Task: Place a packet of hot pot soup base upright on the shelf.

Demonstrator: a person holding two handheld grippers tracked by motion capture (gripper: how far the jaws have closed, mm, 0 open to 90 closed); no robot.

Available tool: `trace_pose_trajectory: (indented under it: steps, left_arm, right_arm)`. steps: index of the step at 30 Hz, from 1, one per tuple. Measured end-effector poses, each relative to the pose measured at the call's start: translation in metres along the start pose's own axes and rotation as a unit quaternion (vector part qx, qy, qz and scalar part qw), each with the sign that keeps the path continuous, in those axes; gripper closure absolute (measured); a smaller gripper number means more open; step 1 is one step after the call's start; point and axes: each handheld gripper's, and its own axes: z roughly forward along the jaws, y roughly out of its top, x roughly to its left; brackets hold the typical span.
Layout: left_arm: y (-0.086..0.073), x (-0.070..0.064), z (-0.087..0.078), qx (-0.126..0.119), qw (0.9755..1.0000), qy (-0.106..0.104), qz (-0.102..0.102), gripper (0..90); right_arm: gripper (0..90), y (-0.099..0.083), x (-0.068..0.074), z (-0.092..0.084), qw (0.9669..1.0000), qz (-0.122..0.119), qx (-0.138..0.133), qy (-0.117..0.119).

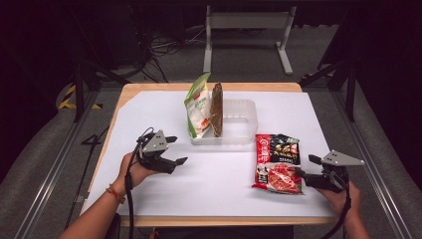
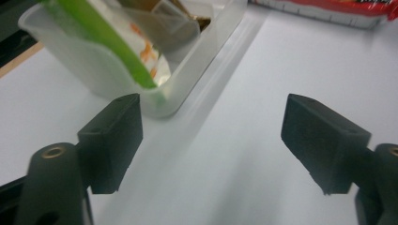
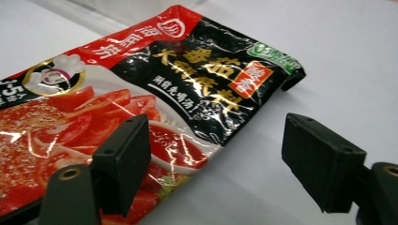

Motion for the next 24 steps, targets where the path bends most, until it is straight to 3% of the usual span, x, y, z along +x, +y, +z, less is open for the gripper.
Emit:
trace_pose_trajectory:
  steps: [6, 10, 14, 24]
  left_arm:
    - [-0.02, 0.004, -0.012, 0.0, 0.9998, 0.014, -0.012, 18.6]
    - [-0.032, 0.006, -0.017, 0.014, 0.9994, 0.027, -0.018, 17.4]
    - [-0.042, 0.007, -0.021, 0.013, 0.9991, 0.026, -0.031, 16.1]
    - [-0.044, 0.004, -0.023, 0.001, 0.9991, 0.026, -0.032, 15.2]
  right_arm:
    - [23.3, 0.002, 0.003, 0.004, 0.9998, 0.0, 0.009, 0.015]
    - [20.6, 0.001, 0.002, 0.003, 0.9997, 0.011, 0.01, 0.021]
    - [18.2, 0.001, 0.001, 0.003, 0.9996, 0.015, 0.012, 0.02]
    - [14.7, 0.002, 0.003, 0.002, 0.9993, 0.009, 0.013, 0.033]
